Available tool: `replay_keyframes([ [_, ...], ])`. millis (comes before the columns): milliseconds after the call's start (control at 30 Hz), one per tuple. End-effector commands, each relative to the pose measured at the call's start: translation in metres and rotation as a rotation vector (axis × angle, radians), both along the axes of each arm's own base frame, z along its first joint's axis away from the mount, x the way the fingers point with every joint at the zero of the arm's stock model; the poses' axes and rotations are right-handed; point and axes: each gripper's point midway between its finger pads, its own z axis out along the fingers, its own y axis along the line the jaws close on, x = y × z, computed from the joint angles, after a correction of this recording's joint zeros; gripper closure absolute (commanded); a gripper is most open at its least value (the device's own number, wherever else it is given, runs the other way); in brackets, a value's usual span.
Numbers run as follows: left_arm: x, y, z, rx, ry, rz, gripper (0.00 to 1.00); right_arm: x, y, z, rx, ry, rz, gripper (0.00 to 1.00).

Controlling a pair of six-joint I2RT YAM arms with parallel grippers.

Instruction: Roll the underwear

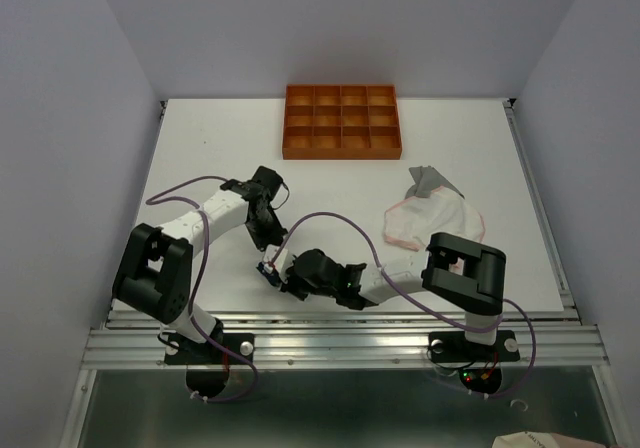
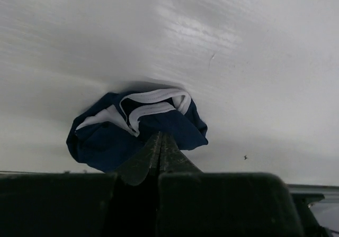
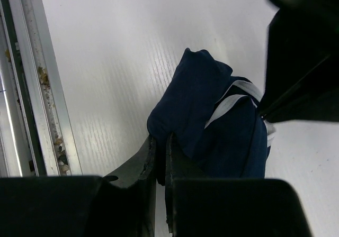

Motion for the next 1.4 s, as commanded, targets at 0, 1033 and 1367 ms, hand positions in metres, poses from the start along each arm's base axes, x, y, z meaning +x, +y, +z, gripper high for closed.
replay_keyframes([
  [0,-0.019,-0.031,-0.006,-0.167,0.043,-0.138,0.95,-0.015,-0.005,-0.006,-0.01,0.042,0.074,0.99],
  [1033,-0.02,-0.003,-0.052,0.074,0.09,-0.11,1.0,-0.02,-0.014,-0.014,0.009,0.148,0.066,0.99],
  [1367,-0.009,0.011,-0.052,0.167,0.05,-0.06,1.0,-0.029,-0.022,-0.005,0.075,0.361,0.008,0.99],
])
